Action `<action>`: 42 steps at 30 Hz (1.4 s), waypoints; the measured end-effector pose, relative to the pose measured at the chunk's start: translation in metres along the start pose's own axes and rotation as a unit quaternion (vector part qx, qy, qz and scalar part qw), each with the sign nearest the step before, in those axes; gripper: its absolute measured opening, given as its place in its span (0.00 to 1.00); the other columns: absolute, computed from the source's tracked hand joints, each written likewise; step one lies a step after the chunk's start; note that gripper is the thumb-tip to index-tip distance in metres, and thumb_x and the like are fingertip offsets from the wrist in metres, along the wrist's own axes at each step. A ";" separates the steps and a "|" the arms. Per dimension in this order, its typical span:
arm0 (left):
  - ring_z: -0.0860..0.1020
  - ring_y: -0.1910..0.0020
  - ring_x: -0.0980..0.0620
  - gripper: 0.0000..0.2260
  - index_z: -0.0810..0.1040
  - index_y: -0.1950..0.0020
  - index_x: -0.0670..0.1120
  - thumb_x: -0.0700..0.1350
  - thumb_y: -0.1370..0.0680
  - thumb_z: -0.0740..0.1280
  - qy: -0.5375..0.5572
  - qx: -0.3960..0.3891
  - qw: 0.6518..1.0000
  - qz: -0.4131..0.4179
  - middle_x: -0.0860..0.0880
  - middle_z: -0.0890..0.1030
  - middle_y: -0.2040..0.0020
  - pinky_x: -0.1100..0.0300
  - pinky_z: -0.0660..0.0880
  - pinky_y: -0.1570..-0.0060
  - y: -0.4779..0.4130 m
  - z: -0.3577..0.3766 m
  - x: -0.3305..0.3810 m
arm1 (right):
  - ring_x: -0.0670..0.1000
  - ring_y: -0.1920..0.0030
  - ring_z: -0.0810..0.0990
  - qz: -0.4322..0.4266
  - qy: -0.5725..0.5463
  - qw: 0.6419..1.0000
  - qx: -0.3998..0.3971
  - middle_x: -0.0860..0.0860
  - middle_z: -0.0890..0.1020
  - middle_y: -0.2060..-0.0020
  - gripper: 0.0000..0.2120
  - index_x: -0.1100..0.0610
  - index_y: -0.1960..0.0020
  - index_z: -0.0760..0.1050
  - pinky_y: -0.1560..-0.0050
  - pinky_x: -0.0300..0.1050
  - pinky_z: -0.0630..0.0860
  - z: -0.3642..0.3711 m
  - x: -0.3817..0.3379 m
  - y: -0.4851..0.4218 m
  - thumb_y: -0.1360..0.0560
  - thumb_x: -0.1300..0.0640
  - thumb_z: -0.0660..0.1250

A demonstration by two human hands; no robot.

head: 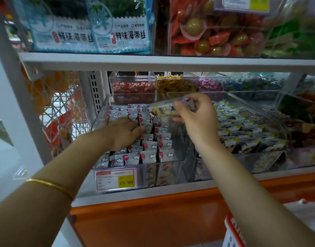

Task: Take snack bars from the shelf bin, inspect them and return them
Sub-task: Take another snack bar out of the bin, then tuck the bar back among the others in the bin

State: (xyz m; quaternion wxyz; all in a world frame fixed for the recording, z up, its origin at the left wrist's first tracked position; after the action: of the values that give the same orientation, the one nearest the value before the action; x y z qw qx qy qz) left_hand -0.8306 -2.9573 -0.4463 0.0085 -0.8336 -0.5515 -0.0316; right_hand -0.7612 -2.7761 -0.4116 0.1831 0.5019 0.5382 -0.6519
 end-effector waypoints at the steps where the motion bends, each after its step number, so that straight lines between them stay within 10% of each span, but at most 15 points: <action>1: 0.60 0.28 0.48 0.27 0.65 0.28 0.53 0.61 0.21 0.41 0.009 0.008 1.000 0.004 0.47 0.67 0.30 0.39 0.49 0.29 0.005 0.001 0.001 | 0.50 0.62 0.83 -0.015 0.021 1.000 -0.008 0.47 0.76 0.56 0.08 0.55 0.51 0.71 0.59 0.45 0.81 0.008 -0.001 -0.006 0.26 0.59 0.69; 4: 0.57 0.27 0.50 0.25 0.65 0.28 0.53 0.60 0.20 0.42 0.029 0.027 0.999 0.017 0.48 0.65 0.28 0.43 0.48 0.30 0.019 0.003 0.004 | 0.58 0.51 0.79 -0.061 0.088 0.993 -0.057 0.57 0.77 0.51 0.11 0.63 0.47 0.72 0.48 0.56 0.77 0.038 -0.001 -0.023 0.26 0.59 0.69; 9: 0.56 0.27 0.53 0.25 0.64 0.28 0.52 0.58 0.20 0.42 0.036 0.056 0.997 0.033 0.50 0.65 0.28 0.46 0.49 0.30 0.030 0.008 0.008 | 0.51 0.53 0.75 -0.135 0.225 0.957 -0.125 0.54 0.77 0.53 0.13 0.60 0.46 0.74 0.55 0.45 0.72 0.081 0.005 -0.042 0.27 0.56 0.70; 20: 0.61 0.30 0.49 0.28 0.67 0.33 0.52 0.62 0.25 0.42 0.069 0.059 0.996 0.026 0.48 0.69 0.34 0.41 0.51 0.30 0.032 0.012 0.006 | 0.55 0.38 0.69 -0.158 0.461 0.791 -0.371 0.53 0.77 0.41 0.12 0.54 0.41 0.74 0.40 0.53 0.67 0.125 0.042 -0.049 0.21 0.56 0.57; 27: 0.56 0.26 0.51 0.28 0.66 0.30 0.47 0.61 0.23 0.46 0.053 0.068 0.996 0.023 0.48 0.62 0.26 0.44 0.50 0.28 0.028 0.012 0.006 | 0.52 0.49 0.78 -0.093 0.352 0.893 -0.265 0.53 0.80 0.49 0.14 0.56 0.41 0.71 0.52 0.47 0.74 0.120 0.046 -0.072 0.23 0.66 0.58; 34: 0.59 0.29 0.49 0.25 0.70 0.36 0.45 0.60 0.22 0.48 0.060 0.066 0.996 0.020 0.46 0.66 0.30 0.43 0.54 0.30 0.030 0.010 0.005 | 0.57 0.37 0.69 -0.197 0.560 0.765 -0.250 0.53 0.77 0.42 0.11 0.55 0.46 0.78 0.40 0.53 0.69 0.144 0.054 -0.076 0.26 0.52 0.67; 42: 0.50 0.24 0.49 0.26 0.64 0.29 0.44 0.59 0.20 0.49 0.054 0.052 0.997 0.008 0.46 0.57 0.24 0.44 0.48 0.27 0.032 0.010 0.007 | 0.53 0.43 0.70 -0.222 0.484 0.813 -0.236 0.50 0.78 0.51 0.04 0.53 0.60 0.79 0.46 0.49 0.69 0.137 0.045 -0.065 0.29 0.52 0.70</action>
State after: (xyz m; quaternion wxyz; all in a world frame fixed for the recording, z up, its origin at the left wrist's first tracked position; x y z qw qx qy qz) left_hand -0.7977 -2.9633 -0.4548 0.0816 -0.8334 -0.5445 -0.0481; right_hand -0.8940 -2.8612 -0.4280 -0.1382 0.5605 0.7914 -0.2010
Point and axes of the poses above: each hand's wrist, its own y-axis away from the middle knuckle, its own z-axis out of the palm, x = y × z, the point moved 3 cm from there along -y, towards the middle knuckle
